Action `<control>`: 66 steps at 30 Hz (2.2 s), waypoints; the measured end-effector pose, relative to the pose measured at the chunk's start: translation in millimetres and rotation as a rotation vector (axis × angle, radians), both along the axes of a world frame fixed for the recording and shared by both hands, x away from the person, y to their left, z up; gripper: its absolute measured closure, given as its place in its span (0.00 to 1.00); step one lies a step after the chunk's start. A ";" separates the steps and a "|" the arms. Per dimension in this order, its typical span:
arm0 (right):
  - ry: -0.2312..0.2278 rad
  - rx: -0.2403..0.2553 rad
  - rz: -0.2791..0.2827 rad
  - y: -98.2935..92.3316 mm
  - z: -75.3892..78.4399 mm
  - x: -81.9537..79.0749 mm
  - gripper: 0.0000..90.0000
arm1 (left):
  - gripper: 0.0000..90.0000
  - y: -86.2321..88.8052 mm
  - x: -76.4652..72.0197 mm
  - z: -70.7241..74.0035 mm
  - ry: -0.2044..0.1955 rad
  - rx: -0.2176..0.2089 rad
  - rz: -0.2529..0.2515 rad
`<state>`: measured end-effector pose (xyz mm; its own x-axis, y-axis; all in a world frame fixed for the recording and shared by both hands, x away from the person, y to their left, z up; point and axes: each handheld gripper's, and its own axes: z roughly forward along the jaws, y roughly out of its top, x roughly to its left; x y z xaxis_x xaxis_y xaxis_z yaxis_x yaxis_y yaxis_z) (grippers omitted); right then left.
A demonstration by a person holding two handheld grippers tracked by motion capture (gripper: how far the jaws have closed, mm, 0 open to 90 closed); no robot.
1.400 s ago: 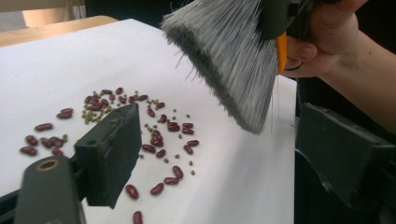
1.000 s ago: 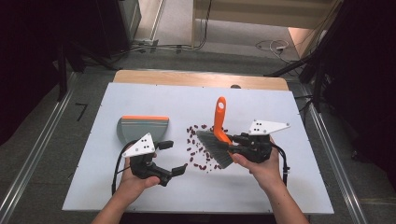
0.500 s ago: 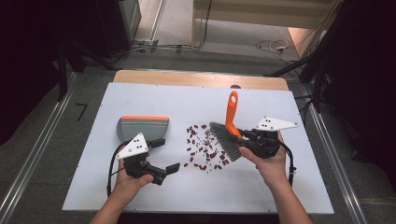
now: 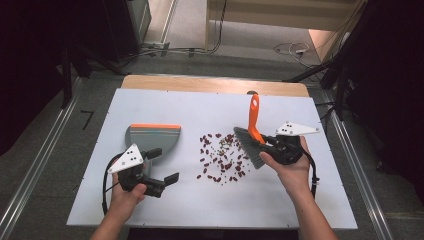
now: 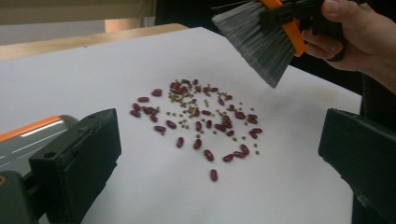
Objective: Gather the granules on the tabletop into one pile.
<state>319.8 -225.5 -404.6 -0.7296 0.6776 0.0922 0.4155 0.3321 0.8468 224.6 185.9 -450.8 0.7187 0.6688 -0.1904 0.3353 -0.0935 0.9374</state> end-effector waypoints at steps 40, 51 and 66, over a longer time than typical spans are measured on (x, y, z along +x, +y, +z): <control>0.031 -0.552 -0.102 62.8 -22.0 121.0 0.76 | 0.00 10.5 1.4 -11.7 -0.007 0.075 0.041; 0.041 -0.670 -0.051 92.0 -42.3 117.4 0.77 | 0.00 9.7 2.3 -13.0 0.003 0.078 0.034; 0.034 -0.675 0.072 98.8 -49.2 90.4 0.75 | 0.00 7.9 3.5 -13.6 0.005 0.076 0.031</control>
<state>410.2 -126.7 -453.8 -0.7792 0.5447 -0.3102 0.3952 0.8110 0.4313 228.0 193.8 -464.4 0.6967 0.7032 -0.1419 0.3440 -0.1539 0.9263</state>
